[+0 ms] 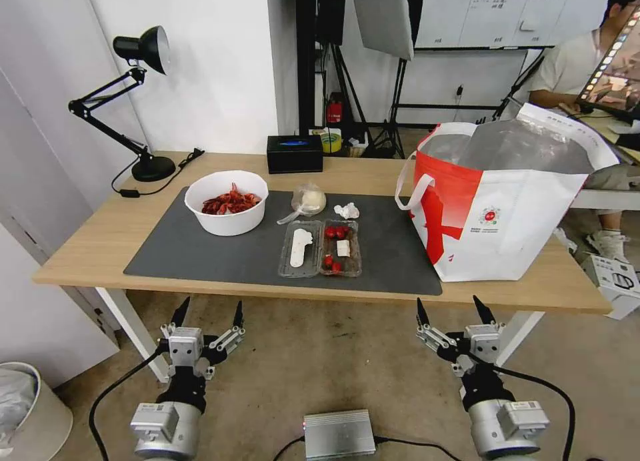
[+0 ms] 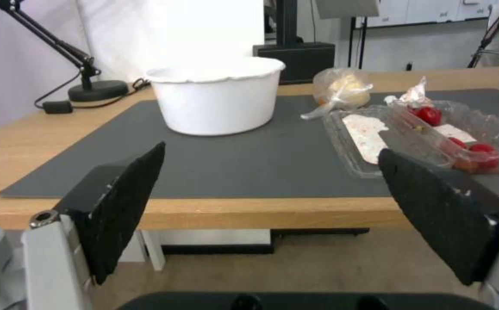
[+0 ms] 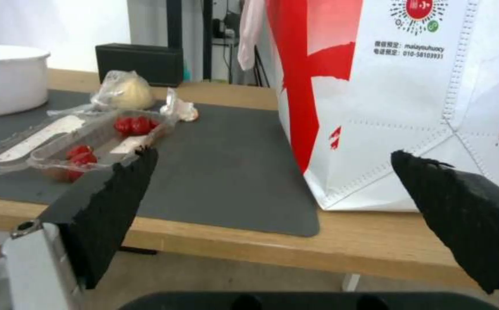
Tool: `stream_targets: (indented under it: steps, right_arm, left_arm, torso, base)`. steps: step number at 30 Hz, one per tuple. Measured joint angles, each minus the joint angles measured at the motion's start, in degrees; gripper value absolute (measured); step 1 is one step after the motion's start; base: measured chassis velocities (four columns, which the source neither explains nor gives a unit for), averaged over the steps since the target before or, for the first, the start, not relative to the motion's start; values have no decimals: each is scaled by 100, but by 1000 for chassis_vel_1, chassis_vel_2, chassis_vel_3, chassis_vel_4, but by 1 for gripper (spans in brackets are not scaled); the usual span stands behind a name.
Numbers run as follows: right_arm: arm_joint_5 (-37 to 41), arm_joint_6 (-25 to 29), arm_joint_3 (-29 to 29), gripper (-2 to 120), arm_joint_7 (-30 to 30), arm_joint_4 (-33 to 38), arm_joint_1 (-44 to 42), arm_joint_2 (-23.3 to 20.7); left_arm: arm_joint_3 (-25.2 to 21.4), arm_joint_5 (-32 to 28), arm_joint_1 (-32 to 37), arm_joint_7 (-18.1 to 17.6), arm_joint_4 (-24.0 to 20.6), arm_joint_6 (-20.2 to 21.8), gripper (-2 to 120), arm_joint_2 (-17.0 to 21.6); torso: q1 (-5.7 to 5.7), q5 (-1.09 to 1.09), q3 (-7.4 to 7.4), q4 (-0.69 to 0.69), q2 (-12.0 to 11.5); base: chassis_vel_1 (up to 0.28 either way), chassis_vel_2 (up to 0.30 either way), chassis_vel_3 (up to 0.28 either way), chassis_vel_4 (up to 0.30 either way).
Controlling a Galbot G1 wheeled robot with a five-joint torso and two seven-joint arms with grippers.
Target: Pick up the trash from the table and place it into the takeout bag.
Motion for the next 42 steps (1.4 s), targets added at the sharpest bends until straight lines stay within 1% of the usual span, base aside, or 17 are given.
stream_targets:
  steps: [37,39,40,41,42]
  right_arm:
    - [2,-2,2,100,-1,-1,1,-4]
    - [188,-133,185,100,13,-78,57,-175]
    - [188,-133,185,100,13,-78,57,-175]
    - [293,-212,290,100,32,-121,90,-273]
    - [584,-421,579,100,79,-233,180,-528]
  left_arm:
    - [0,-15,-9,-1,1,5,100,7]
    - [18,-305,-151,-96,50,111,100,161]
    - [18,-305,-151,-96,50,111,100,161]
    - [24,-392,-198,-126,64,145,100,209]
    - [43,-682,-341,-222,116,254,100,364]
  torso:
    - [0,0,0,0,0]
    - [0,0,0,1,0]
    - [0,0,0,1,0]
    - [-1,0,0,1,0]
    - [0,0,0,1,0]
  base:
    - [0,0,0,0]
    - [0,0,0,0]
    - [0,0,0,0]
    - [0,0,0,0]
    - [0,0,0,0]
